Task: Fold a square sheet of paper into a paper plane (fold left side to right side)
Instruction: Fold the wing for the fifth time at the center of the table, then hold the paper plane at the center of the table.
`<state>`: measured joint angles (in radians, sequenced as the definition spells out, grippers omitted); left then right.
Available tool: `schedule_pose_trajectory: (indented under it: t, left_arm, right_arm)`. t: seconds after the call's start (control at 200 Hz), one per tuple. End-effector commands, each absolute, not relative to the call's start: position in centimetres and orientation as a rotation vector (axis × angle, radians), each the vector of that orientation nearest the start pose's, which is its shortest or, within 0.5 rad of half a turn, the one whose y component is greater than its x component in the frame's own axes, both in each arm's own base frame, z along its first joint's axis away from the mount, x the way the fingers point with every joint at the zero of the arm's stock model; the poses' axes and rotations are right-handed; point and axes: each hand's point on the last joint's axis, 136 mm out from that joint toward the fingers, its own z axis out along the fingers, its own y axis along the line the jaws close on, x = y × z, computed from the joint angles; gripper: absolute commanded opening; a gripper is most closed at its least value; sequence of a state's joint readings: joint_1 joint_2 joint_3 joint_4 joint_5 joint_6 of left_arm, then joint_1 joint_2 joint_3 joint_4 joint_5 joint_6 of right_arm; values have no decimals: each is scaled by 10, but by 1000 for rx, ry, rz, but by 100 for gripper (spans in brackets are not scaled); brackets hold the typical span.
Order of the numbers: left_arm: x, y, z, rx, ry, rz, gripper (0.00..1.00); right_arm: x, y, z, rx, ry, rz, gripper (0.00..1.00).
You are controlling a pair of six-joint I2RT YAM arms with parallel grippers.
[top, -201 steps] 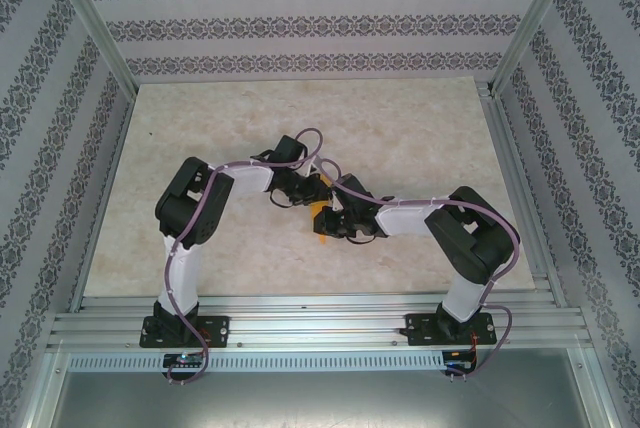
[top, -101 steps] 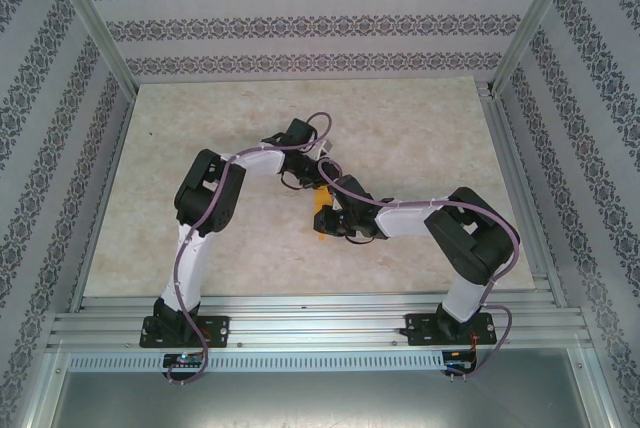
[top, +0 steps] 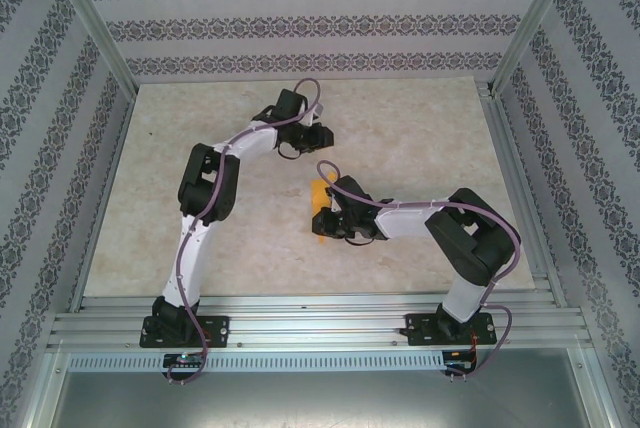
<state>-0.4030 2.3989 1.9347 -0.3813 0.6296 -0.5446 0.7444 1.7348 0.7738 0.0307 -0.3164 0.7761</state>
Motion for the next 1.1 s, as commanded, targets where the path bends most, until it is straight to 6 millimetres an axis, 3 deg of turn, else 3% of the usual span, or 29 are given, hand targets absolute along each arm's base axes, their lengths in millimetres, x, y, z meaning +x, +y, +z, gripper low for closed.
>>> schedule_pose_trajectory:
  t: [0.0, 0.165, 0.175, 0.18, 0.195, 0.205, 0.21, 0.225, 0.32, 0.46, 0.595, 0.714, 0.859, 1.094]
  left_arm:
    - [520, -310, 154, 219, 2412, -1125, 28]
    - [492, -280, 189, 226, 2361, -1077, 31]
    - [488, -278, 182, 219, 2378, -1075, 31]
    - [488, -278, 190, 223, 2362, -1075, 31]
    - [483, -275, 182, 215, 2378, -1072, 31]
    - [482, -274, 191, 219, 2359, -1071, 31]
    - [479, -273, 183, 213, 2378, -1069, 31]
    - [476, -271, 191, 215, 2358, -1068, 31]
    - [444, -261, 182, 176, 2370, -1087, 31]
    - [387, -269, 163, 152, 2390, -1172, 28]
    - [325, -305, 143, 207, 2446, -1256, 26]
    - [286, -336, 130, 267, 2500, -1267, 26]
    - [265, -351, 106, 291, 2582, -1223, 26]
    - [249, -346, 55, 282, 2720, -1128, 26]
  right_arm:
    - [244, 311, 39, -193, 2737, 971, 22]
    - [264, 309, 98, -200, 2579, 1070, 30]
    - [265, 308, 101, -198, 2572, 1071, 30]
    - [265, 307, 102, -197, 2570, 1071, 30]
    - [267, 305, 106, -193, 2560, 1071, 30]
    - [269, 303, 109, -190, 2554, 1070, 30]
    - [269, 302, 110, -188, 2552, 1069, 30]
    - [271, 298, 113, -180, 2546, 1065, 30]
    - [286, 272, 124, -119, 2516, 1022, 30]
    - [306, 241, 120, -22, 2501, 988, 23]
    - [316, 227, 104, 54, 2524, 972, 17]
    - [320, 213, 88, 137, 2530, 956, 16]
    - [319, 203, 74, 186, 2557, 928, 15]
    - [319, 208, 73, 188, 2555, 948, 15]
